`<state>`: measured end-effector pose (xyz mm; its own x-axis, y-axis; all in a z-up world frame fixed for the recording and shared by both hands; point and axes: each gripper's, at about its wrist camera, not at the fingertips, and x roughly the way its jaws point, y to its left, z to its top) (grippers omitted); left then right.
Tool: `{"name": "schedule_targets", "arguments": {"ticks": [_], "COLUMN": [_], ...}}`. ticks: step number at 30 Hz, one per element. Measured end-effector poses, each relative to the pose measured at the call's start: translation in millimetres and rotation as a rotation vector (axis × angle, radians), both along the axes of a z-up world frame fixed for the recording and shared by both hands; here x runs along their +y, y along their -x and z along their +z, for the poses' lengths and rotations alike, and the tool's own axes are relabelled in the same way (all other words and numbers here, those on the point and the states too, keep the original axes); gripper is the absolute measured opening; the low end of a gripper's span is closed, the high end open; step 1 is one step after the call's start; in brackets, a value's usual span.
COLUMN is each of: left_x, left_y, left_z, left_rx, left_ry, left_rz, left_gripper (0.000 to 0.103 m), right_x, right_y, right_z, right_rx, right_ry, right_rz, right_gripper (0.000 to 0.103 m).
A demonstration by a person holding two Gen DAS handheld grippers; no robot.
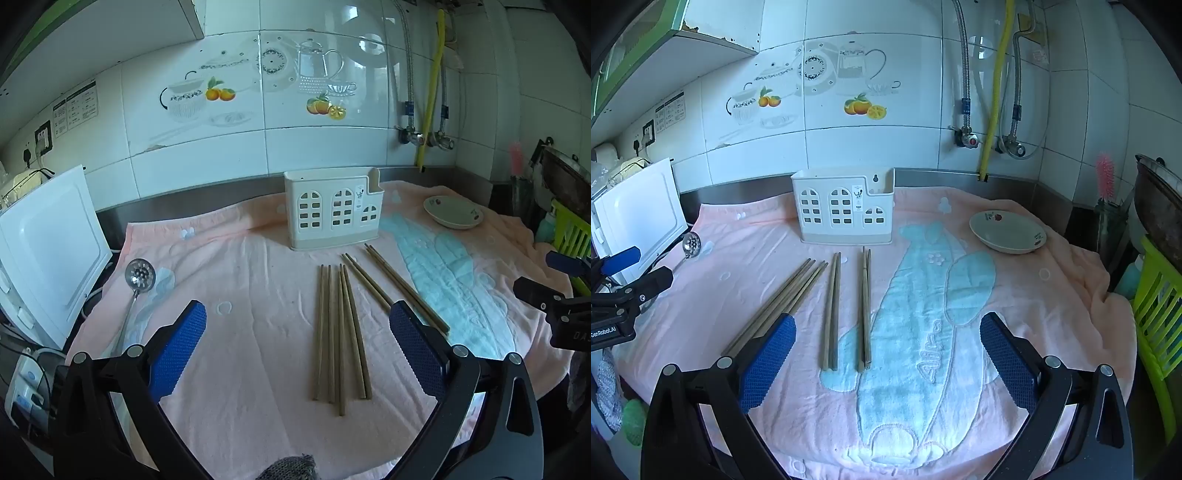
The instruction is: Organize utensils
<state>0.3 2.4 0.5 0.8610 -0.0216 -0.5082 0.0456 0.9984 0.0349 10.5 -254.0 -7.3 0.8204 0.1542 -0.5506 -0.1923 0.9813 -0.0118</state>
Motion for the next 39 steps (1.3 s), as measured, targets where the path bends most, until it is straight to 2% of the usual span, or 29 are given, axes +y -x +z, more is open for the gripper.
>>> {"name": "schedule_targets", "arguments": {"ticks": [15, 39], "left_x": [8, 8], "left_y": [-1, 17], "left_z": [-1, 9], "left_rx": [0.012, -0.066], "left_ry": [0.006, 0.03], "left_rz": [0.014, 0.038], "left_gripper": [0.098, 0.098], "right_x": [-1, -5], "right_y": [1, 14], "right_z": [2, 17], "right_rx": [-0.01, -0.063], "right_ry": [-0.009, -0.016], "right_rz": [-0.012, -0.016], "right_gripper": [0.097, 0.097]}}
